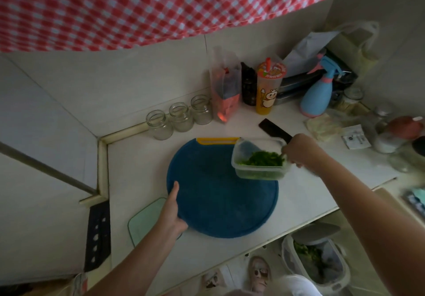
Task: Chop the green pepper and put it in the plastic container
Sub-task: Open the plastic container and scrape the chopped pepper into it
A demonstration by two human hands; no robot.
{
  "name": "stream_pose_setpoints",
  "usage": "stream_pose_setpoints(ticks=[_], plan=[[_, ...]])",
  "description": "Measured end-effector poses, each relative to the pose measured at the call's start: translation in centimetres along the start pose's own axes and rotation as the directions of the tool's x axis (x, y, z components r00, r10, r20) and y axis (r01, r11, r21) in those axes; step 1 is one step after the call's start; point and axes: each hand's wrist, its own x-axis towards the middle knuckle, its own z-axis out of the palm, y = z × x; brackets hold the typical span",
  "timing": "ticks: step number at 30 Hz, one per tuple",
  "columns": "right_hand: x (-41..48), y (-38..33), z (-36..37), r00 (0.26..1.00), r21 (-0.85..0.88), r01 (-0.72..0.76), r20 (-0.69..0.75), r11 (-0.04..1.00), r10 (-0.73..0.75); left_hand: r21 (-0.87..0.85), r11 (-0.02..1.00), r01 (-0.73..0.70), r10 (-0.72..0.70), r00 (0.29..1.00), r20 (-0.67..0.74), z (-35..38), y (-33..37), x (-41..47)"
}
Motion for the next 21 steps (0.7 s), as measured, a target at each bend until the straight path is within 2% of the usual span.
stream_pose_setpoints(ticks=[4, 7, 10, 12, 14, 16, 18, 21], plan=[[0.2, -0.4, 0.9, 0.982, 0.079, -0.052, 0.186, 0.996, 0.036, 0.052, 0.999, 0.007, -0.004, 0.999, -0.045, 0.4, -0.2, 1.4], [0.2, -0.4, 1.6, 0.949, 0.142, -0.054, 0.314, 0.988, 0.007, 0.091, 0.995, 0.048, -0.04, 0.996, -0.078, 0.7, -0.5, 2.3], [0.5, -0.8, 2.3, 0.949, 0.127, 0.002, 0.313, 0.992, -0.042, 0.152, 0.988, 0.034, -0.019, 0.995, -0.102, 1.0, -0.5, 2.9], [0.7, -1.2, 2.8, 0.958, 0.012, 0.068, 0.278, 0.998, -0.069, 0.307, 0.951, 0.038, 0.006, 0.99, -0.14, 1.0, -0.3, 2.9], [0.8, -1.7, 3.3, 0.966, -0.161, 0.174, 0.219, 0.971, -0.137, 0.533, 0.844, 0.063, 0.028, 0.987, -0.161, 0.9, 0.2, 2.6], [0.8, -2.1, 4.0, 0.958, -0.271, 0.277, 0.148, 0.922, -0.244, 0.772, 0.627, 0.105, 0.053, 0.983, -0.176, 0.5, 0.9, 2.6], [1.0, -2.2, 4.7, 0.939, -0.246, 0.342, 0.118, 0.907, -0.322, 0.905, 0.409, 0.121, 0.088, 0.981, -0.171, 0.1, 1.7, 2.4], [2.0, -1.9, 6.2, 0.932, -0.085, 0.356, 0.102, 0.931, -0.348, 0.96, 0.255, 0.114, 0.159, 0.975, -0.158, -0.4, 2.8, 2.7]])
